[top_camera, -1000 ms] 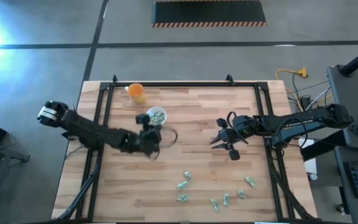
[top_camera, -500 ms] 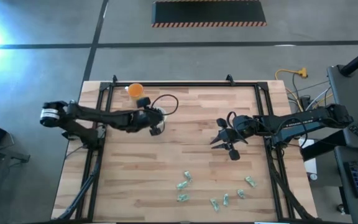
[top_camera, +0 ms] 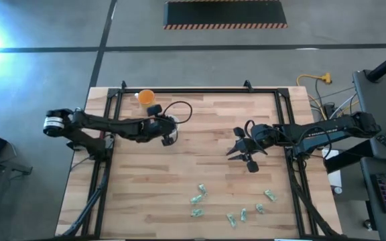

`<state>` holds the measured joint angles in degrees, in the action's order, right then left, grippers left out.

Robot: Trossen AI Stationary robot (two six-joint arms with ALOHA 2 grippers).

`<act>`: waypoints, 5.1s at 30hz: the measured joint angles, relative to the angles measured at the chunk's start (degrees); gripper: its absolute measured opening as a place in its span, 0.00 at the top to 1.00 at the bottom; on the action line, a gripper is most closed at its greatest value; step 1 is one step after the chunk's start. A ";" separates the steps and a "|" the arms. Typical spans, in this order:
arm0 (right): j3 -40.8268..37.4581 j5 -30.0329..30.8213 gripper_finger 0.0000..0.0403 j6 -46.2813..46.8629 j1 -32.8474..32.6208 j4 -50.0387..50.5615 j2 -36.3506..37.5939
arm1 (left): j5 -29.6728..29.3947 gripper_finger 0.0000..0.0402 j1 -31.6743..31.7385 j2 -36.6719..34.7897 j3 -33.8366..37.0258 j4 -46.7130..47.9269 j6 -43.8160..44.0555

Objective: Pick and place Stevia / Truvia into bins
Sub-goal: Put the stevia packet into the transparent container

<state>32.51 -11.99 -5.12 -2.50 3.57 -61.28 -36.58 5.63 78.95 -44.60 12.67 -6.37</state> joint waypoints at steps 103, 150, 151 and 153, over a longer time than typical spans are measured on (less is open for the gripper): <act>20.98 -7.46 0.67 -3.90 -10.12 -22.18 -53.86 | 9.62 0.64 -35.36 -5.72 -0.33 3.37 11.98; 35.19 6.11 0.92 -17.31 8.78 -25.00 -45.59 | 9.58 0.64 -39.47 -8.72 -0.09 21.08 34.12; 35.69 5.47 0.92 -16.72 9.57 -24.96 -45.62 | 9.60 0.64 -39.47 -8.72 -0.06 21.12 34.12; 36.52 4.22 0.92 -15.87 10.90 -24.95 -45.62 | 9.60 0.64 -39.47 -8.72 -0.04 21.29 34.10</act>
<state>69.04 -7.77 -20.99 8.39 -21.37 -106.89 -26.98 -33.85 70.24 -44.64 33.95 27.73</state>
